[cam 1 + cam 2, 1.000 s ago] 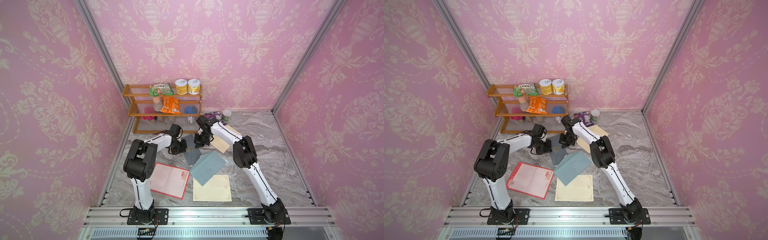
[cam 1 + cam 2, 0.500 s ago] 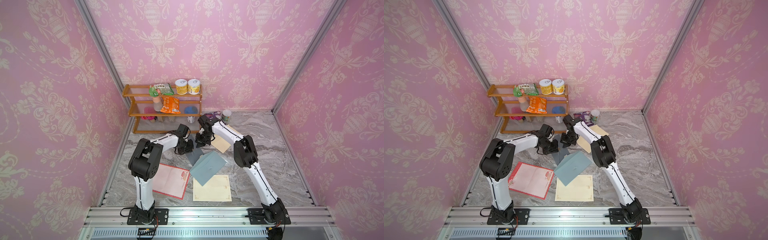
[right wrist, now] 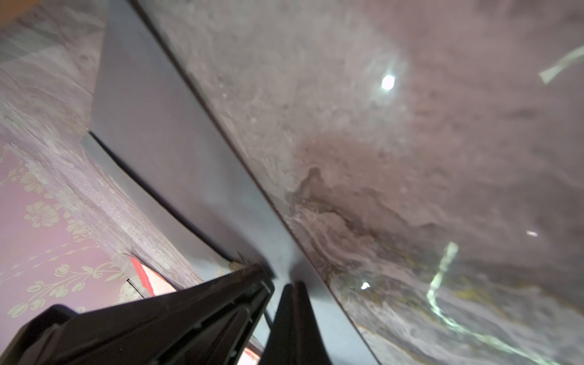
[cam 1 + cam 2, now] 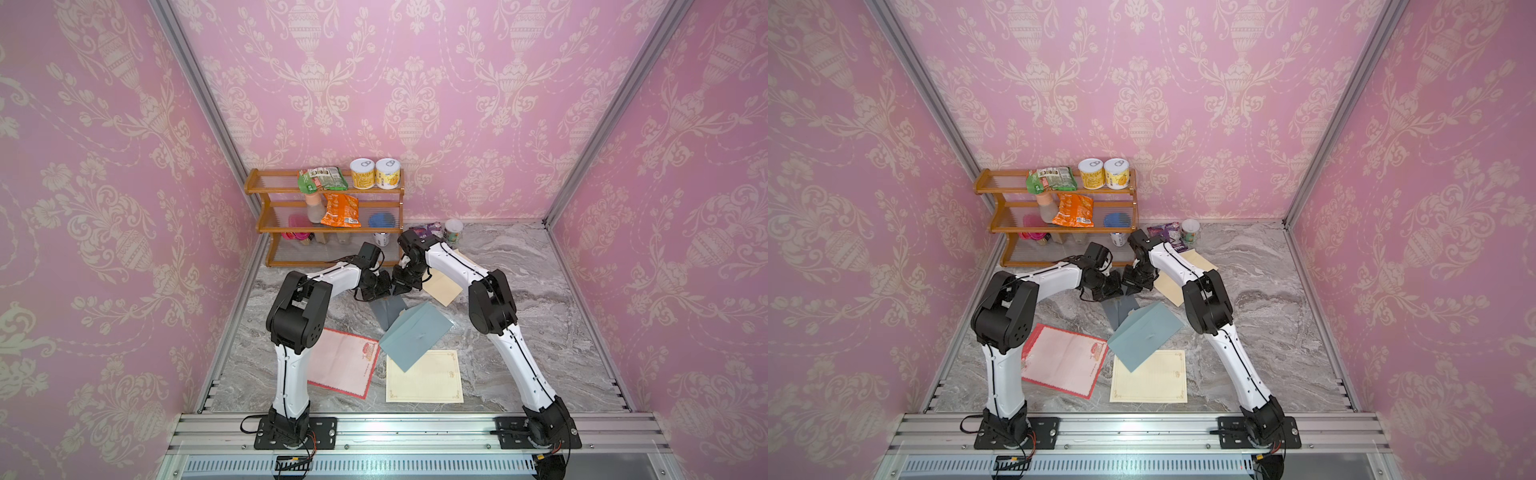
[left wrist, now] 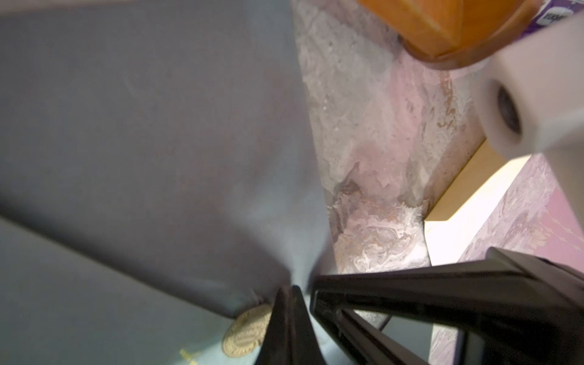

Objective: Fold the letter paper in half and place it into the envelope
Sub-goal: Fold the envelope flap on the envelope.

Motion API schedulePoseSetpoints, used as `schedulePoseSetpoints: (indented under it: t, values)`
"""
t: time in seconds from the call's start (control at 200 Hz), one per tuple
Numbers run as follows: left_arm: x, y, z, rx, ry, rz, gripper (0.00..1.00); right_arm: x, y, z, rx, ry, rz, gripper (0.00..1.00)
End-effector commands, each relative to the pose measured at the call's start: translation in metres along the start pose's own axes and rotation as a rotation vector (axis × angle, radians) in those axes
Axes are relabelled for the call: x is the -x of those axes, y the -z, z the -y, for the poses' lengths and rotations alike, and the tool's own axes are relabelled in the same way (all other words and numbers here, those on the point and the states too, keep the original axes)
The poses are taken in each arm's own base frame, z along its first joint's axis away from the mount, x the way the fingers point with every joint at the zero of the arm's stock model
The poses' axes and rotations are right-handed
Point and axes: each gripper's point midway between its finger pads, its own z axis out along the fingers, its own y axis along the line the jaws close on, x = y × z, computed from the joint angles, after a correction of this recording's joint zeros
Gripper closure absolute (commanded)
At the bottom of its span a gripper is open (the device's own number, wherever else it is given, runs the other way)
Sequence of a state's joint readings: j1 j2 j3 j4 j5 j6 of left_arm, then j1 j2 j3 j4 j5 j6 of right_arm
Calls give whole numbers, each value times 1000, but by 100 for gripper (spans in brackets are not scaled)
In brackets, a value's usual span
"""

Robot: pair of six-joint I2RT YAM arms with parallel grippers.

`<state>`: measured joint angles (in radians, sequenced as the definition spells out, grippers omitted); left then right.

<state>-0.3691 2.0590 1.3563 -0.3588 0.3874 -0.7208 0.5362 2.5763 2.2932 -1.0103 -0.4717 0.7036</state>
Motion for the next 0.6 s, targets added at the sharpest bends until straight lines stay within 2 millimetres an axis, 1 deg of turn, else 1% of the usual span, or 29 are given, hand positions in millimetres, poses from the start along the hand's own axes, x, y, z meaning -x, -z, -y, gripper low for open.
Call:
schedulePoseSetpoints:
  t: [0.0, 0.075, 0.17, 0.275, 0.345, 0.455, 0.56, 0.595]
  values:
    - [-13, -22, -49, 129, 79, -51, 100, -18, -46, 64, -207, -90, -88, 100]
    - [-12, -14, -62, 145, 89, -47, 100, -18, -46, 63, -203, -89, -89, 100]
    - [-10, 1, -78, 169, 87, -44, 100, -18, -46, 63, -203, -89, -89, 100]
    - [-11, 16, -89, 204, 41, -60, 100, -17, -46, 64, -200, -89, -88, 100]
    - [-14, 22, -92, 227, -4, -77, 100, -16, -46, 64, -200, -92, -90, 100]
    - [-16, 25, -91, 232, -39, -93, 100, -15, -46, 65, -199, -92, -89, 100]
    - [-15, 26, -84, 218, -56, -92, 100, -13, -46, 62, -185, -82, -86, 100]
    - [-14, 25, -80, 217, -68, -92, 100, -11, -44, 58, -169, -67, -82, 100]
